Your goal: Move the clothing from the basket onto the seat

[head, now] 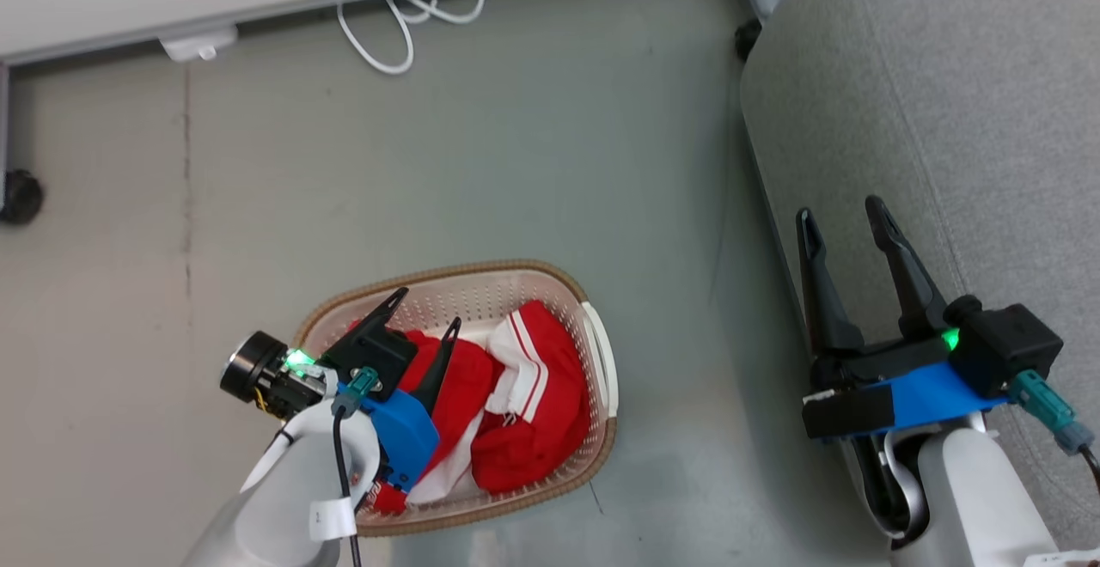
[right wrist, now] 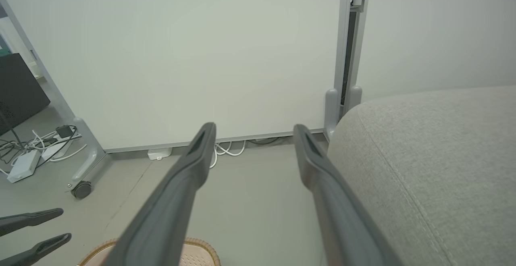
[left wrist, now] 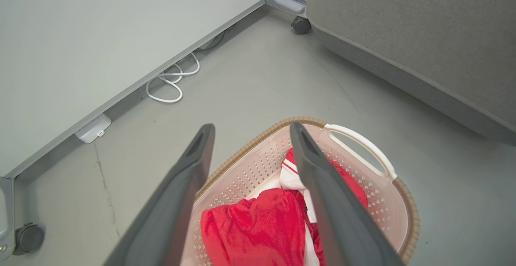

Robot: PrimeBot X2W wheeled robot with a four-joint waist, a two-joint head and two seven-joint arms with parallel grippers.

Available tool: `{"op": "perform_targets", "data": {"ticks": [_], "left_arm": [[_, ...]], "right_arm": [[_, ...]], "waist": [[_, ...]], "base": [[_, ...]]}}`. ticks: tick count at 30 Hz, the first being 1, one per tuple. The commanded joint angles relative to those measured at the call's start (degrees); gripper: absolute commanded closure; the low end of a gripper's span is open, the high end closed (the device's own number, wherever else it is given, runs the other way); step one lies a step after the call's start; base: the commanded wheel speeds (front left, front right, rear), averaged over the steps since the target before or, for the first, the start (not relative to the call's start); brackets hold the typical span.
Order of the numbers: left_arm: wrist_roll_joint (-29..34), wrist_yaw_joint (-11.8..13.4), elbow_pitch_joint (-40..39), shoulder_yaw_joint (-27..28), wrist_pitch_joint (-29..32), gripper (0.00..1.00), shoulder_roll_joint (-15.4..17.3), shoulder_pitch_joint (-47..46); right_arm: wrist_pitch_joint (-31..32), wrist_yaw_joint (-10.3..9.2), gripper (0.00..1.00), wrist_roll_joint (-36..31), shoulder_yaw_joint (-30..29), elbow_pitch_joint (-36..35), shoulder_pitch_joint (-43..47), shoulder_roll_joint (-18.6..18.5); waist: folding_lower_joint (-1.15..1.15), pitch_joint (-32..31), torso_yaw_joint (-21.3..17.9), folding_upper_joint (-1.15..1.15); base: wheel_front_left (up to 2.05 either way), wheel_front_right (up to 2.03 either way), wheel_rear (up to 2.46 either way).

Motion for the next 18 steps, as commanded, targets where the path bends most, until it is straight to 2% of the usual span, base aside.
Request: {"op": "perform_targets", "data": {"ticks": [1, 7, 18], "left_arm": [[0.1, -0.1, 1.3, -1.1, -0.3, 0.0, 0.4, -2.3], [-0.3, -0.1, 7.7, -5.6, -0.2, 0.0, 0.9, -6.7], [0.8, -0.1, 22.4, -19.1, 3.1, 0.0, 0.0, -17.0]], "right_arm": [[-0.2, 0.03, 0.0, 0.1, 0.2, -0.5, -1.5, -0.2], [-0.2, 0.03, 0.0, 0.2, 0.4, -1.2, -4.1, -0.2], [-0.1, 0.03, 0.0, -0.3, 0.1, -3.3, -9.2, -0.2]], "waist": [[-0.01, 3.7, -1.1, 0.0], [-0.01, 8.0, -1.9, 0.0], [-0.01, 18.1, -3.1, 0.0]], "base": [[0.0, 0.0, 0.0], [0.0, 0.0, 0.0], [0.0, 0.0, 0.0]]}}
